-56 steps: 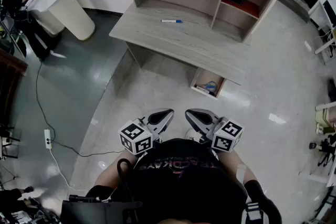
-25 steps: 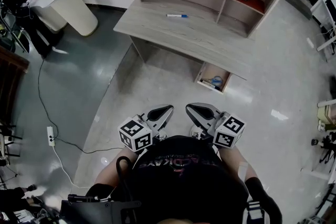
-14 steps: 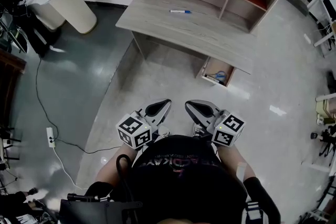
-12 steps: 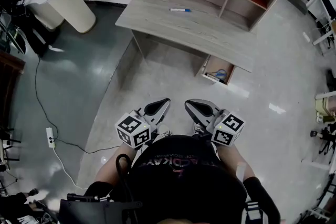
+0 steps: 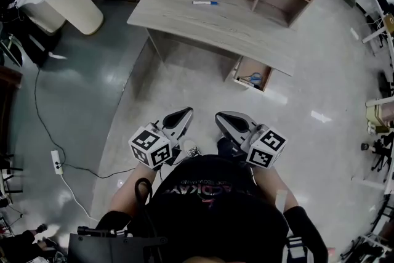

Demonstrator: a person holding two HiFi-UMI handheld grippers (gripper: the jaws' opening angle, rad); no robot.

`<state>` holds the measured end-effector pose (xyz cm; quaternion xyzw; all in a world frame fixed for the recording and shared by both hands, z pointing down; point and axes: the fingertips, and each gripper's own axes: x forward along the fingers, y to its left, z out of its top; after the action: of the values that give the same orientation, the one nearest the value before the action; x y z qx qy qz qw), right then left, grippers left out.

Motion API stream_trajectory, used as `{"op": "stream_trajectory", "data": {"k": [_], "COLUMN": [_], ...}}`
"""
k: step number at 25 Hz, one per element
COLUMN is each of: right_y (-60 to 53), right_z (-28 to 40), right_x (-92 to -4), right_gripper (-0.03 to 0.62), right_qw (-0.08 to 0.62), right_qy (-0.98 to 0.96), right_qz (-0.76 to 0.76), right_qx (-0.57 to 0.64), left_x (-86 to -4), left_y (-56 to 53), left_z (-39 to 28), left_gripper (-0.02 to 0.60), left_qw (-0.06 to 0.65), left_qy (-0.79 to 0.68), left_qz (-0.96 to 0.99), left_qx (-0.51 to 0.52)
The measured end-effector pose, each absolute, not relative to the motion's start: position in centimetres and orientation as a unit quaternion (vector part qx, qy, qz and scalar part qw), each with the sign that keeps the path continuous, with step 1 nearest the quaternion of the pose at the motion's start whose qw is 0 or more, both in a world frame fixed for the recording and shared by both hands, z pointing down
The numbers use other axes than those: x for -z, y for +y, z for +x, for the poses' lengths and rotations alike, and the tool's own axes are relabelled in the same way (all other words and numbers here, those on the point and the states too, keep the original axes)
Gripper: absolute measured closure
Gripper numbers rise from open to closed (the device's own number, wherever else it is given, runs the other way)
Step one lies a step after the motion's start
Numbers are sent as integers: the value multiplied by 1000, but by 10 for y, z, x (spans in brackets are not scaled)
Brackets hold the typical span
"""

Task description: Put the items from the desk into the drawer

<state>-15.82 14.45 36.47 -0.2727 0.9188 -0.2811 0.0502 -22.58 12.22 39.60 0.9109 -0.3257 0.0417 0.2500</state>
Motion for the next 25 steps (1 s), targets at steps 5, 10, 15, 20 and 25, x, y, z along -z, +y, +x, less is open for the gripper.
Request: {"op": "stream_trajectory", "data": {"k": [5,10,15,20,25], "right_y": [123,93,62,31,8], "right_z": [-142,-117,-86,-51,-27], "right_x": [-366,-367,-368,-369,-365], "right_gripper": [577,577,577,577,577], "right_qw": [50,48,42,37,41], "right_qy": [922,925,930,933,937], "right_qz": [-259,-237,-212,-195,-185], "right_qx": [285,292,298,299,293], "left_x": [-399,-394,-385,-386,-386], "left_y": [98,51,4,-34,-69], "left_z": [-212,-199,-181,-152,-131], "left_gripper": [571,571,571,571,571], "left_qw": [241,209,196,185,161], "left_qy": [-343,-379,-416,-442,-459], "left_qz": [906,899,885,874,869], "left_qx": [-54,-71,-70,-74,-92]}}
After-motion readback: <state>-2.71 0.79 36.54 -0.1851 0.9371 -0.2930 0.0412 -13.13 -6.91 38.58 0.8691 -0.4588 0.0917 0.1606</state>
